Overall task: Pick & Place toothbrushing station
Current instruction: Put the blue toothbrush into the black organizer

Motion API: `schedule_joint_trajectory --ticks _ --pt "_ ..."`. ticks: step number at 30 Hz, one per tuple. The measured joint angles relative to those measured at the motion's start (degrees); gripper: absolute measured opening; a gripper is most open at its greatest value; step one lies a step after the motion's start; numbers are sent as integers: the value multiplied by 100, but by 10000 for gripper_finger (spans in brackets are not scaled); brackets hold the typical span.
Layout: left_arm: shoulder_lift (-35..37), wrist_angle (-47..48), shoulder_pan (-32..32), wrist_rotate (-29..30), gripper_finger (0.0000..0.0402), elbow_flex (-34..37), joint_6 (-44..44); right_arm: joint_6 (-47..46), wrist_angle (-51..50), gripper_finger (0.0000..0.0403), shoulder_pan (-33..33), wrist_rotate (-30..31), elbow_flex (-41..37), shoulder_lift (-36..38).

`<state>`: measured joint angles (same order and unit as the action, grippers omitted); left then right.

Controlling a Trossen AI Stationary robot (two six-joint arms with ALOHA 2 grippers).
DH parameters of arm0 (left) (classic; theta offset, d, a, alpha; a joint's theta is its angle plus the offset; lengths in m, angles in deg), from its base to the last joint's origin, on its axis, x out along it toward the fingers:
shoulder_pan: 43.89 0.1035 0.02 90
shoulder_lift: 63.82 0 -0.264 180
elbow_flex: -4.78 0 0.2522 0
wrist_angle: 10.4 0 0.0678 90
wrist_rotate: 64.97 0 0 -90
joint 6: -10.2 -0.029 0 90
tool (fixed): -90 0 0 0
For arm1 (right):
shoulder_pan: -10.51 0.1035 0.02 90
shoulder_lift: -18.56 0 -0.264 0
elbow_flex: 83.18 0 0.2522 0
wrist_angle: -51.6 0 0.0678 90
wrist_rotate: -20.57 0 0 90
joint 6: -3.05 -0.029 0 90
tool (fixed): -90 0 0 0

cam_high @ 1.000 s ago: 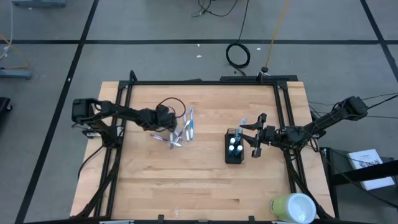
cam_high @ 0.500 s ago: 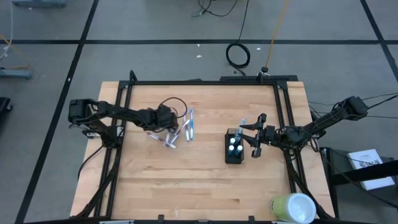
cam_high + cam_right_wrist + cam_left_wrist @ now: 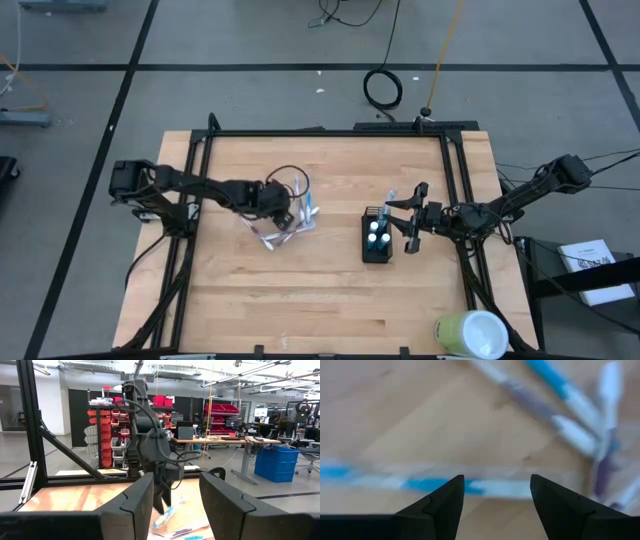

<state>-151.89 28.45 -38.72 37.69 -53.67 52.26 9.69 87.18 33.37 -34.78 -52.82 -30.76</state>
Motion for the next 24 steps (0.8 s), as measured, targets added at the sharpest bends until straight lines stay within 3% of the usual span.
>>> schedule_joint_trajectory --ticks 5,11,24 --pt "1 1657 -135 1003 234 -532 809 0 -31 150 0 1 0 0" --pt "2 2883 -115 1272 234 -481 1772 0 -135 150 0 1 0 0" --pt "-45 1878 418 1371 234 193 1643 -63 -119 150 0 1 0 0"
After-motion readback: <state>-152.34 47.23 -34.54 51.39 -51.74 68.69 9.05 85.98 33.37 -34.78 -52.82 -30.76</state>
